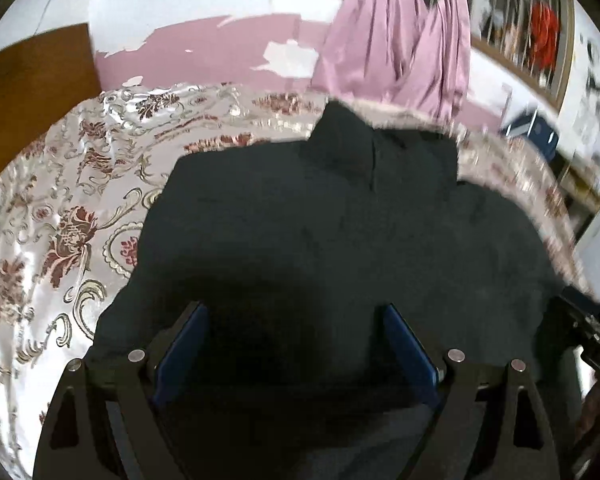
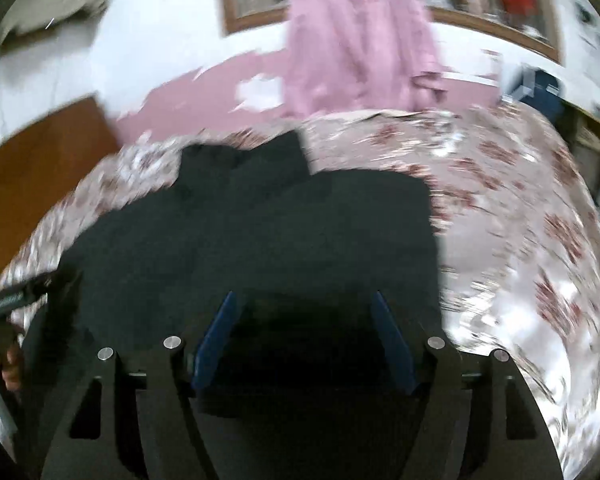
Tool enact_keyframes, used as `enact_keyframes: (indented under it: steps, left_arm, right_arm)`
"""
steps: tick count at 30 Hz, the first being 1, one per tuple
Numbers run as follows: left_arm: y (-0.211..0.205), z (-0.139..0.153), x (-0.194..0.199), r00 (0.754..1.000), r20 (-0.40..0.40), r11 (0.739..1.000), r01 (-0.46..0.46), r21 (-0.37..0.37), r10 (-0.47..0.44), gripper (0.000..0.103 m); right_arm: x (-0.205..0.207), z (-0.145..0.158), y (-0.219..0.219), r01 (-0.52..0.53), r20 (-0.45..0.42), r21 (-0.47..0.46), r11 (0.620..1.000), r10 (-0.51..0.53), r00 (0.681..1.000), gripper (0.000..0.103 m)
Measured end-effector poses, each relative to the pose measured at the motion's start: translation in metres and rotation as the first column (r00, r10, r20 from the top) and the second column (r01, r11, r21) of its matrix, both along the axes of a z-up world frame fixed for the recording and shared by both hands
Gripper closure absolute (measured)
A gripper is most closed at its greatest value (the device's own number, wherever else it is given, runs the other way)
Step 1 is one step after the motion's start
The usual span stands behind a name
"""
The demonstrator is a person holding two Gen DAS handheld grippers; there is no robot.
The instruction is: Fold large clothes
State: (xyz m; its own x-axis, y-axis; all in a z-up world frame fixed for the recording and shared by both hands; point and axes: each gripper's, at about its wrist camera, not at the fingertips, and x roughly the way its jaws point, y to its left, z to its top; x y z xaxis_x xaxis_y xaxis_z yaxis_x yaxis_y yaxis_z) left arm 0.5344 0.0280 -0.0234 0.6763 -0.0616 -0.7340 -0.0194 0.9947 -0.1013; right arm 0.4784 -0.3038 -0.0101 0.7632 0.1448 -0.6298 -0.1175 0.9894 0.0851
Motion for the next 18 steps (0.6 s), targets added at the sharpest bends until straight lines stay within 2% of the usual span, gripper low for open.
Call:
enact_keyframes:
  steps: [1,4,7,12,16,18]
  left_arm:
    - [-0.004,-0.004,0.001,1.000,-0.007,0.999,0.013,0.035,-0.013,0.013]
    - [-0.010,-0.011,-0.002,0.999,-0.003,0.994,0.041,0.098,-0.041,0.010]
    - [-0.013,-0.017,-0.004,0.999,0.003,0.991,0.050,0.128,-0.050,0.009]
    - [-0.019,-0.027,-0.008,0.999,0.005,0.983,0.044,0.180,-0.046,0.009]
    - [-0.018,-0.021,-0.010,1.000,-0.005,0.987,0.019,0.161,-0.019,0.009]
    - [-0.012,-0.010,-0.015,1.000,-0.023,0.995,0.008,0.095,-0.006,0.009]
  right_arm:
    - [0.006,-0.006,0.009,-0.030,-0.021,-0.030,0.999,0.029,0.999,0.038]
    - [0.012,-0.024,0.024,-0.035,-0.072,-0.108,0.994,0.027,0.997,0.038]
    - [0.019,-0.043,0.020,-0.040,-0.113,-0.098,0.994,0.029,0.993,0.038]
    - [0.023,-0.053,0.023,-0.047,-0.115,-0.116,0.992,0.033,0.993,0.038]
    - [0.017,-0.054,0.023,-0.046,-0.119,-0.121,0.992,0.031,0.992,0.037]
    - [0.009,-0.045,0.021,-0.030,-0.114,-0.101,0.994,0.019,0.993,0.037]
